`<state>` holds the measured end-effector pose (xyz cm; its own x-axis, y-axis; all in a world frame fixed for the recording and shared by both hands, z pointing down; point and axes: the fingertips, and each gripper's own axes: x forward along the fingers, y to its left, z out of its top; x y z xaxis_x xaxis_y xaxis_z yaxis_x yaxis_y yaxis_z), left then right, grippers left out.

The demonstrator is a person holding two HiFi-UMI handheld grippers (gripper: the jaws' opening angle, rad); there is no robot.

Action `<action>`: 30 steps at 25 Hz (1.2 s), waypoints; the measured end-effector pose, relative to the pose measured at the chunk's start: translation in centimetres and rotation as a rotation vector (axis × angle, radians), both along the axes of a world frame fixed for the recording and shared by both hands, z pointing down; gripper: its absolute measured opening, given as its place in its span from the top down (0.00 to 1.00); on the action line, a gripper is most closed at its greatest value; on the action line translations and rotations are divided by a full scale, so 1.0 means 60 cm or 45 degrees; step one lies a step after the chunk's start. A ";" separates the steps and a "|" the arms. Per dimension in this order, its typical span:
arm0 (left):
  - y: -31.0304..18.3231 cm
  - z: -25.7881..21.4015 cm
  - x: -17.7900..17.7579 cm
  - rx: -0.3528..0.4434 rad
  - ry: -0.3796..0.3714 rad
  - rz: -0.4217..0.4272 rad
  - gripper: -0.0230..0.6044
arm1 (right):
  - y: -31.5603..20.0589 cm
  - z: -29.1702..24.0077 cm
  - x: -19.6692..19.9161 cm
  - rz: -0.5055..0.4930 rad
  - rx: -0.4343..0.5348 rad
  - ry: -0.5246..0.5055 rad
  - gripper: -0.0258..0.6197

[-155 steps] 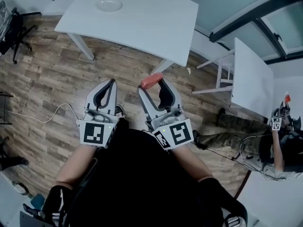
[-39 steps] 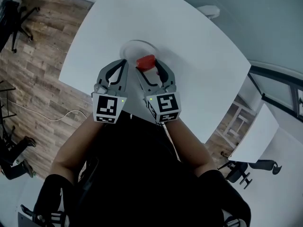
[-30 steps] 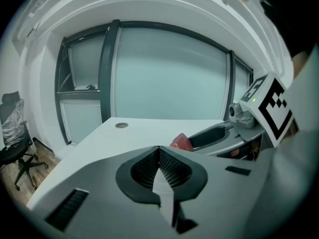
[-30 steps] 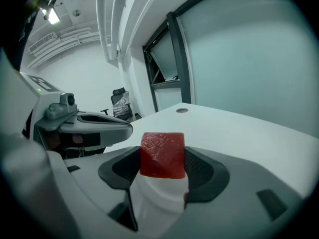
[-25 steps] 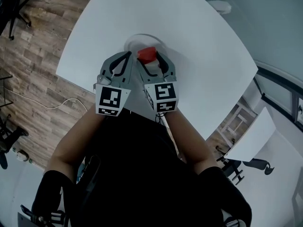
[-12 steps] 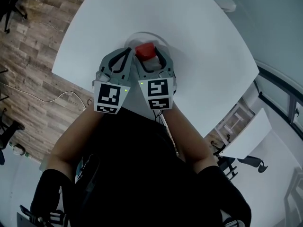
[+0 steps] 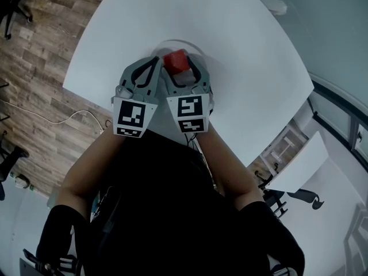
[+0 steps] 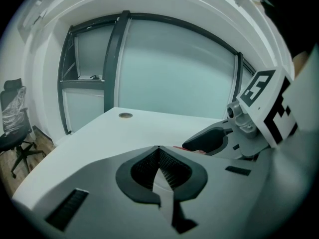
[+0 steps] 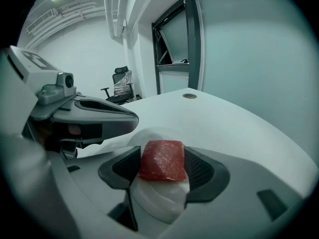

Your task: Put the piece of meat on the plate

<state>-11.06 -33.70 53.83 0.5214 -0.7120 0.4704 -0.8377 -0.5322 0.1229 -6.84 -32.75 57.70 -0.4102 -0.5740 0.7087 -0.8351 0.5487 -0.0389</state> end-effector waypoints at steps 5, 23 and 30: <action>0.009 -0.017 -0.006 0.034 -0.004 0.005 0.98 | 0.000 -0.023 0.000 0.027 0.046 -0.033 0.53; 0.105 -0.188 0.008 0.313 0.055 0.108 0.98 | 0.093 -0.241 0.044 0.226 0.395 -0.285 0.76; 0.115 -0.269 0.032 0.466 0.052 0.132 0.98 | 0.118 -0.325 0.080 0.284 0.573 -0.349 0.92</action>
<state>-9.14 -26.77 37.68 0.6126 -0.7715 0.1721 -0.7753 -0.6288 -0.0591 -2.06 -25.66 38.22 -0.3787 -0.8884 0.2595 -0.9250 0.3728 -0.0737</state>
